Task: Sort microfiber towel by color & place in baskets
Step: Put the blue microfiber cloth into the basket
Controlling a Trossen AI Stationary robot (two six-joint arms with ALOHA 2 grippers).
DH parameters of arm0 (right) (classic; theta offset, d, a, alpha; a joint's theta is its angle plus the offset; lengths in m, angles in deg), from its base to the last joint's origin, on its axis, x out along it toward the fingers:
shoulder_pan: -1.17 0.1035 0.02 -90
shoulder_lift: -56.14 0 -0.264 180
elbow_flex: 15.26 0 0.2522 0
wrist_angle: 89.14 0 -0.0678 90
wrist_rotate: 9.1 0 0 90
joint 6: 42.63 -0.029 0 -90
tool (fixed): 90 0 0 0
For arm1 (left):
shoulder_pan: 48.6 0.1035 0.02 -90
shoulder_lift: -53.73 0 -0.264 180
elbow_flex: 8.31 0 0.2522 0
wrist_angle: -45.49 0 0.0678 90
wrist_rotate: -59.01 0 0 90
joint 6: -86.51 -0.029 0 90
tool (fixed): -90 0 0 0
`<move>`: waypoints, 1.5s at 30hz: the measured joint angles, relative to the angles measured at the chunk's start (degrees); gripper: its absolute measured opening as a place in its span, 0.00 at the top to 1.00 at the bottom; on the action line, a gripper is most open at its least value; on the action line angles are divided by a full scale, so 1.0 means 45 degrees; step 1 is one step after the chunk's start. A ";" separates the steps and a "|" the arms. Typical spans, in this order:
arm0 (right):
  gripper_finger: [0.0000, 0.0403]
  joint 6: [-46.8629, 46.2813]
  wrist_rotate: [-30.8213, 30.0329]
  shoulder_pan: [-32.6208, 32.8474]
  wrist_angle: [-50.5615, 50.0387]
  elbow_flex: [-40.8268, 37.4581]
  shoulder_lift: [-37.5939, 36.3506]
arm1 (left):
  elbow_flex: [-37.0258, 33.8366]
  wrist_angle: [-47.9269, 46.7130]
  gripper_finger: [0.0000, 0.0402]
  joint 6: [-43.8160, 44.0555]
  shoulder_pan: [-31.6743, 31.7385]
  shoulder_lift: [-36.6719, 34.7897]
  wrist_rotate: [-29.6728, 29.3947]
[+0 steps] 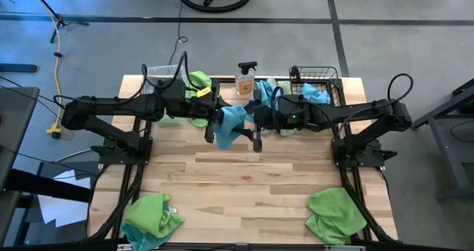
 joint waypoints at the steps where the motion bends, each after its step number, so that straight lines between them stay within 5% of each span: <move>1: 0.48 0.0020 0.0012 0.0000 0.0128 0.0001 0.0000 | 0.0000 0.0056 1.00 -0.0049 0.0000 0.0000 -0.0020; 9: 0.95 0.0029 0.0028 0.0000 0.0178 0.0002 -0.0001 | 0.0000 0.0033 0.89 -0.0711 -0.0015 0.0000 -0.0059; 26: 0.99 0.0131 0.0237 -0.0255 -0.0654 -0.0002 -0.0409 | 0.0010 -0.2729 0.52 0.0255 0.0137 -0.1012 0.0082; 33: 0.99 0.0131 0.0237 -0.0497 -0.0963 -0.0002 -0.0842 | 0.0010 -0.5119 0.48 0.0417 0.0262 -0.2148 -0.0100; 45: 1.00 0.0323 -0.0083 -0.0573 -0.4189 -0.0002 -0.2282 | 0.0005 -0.8601 0.48 0.1580 0.0262 -0.5015 -0.2876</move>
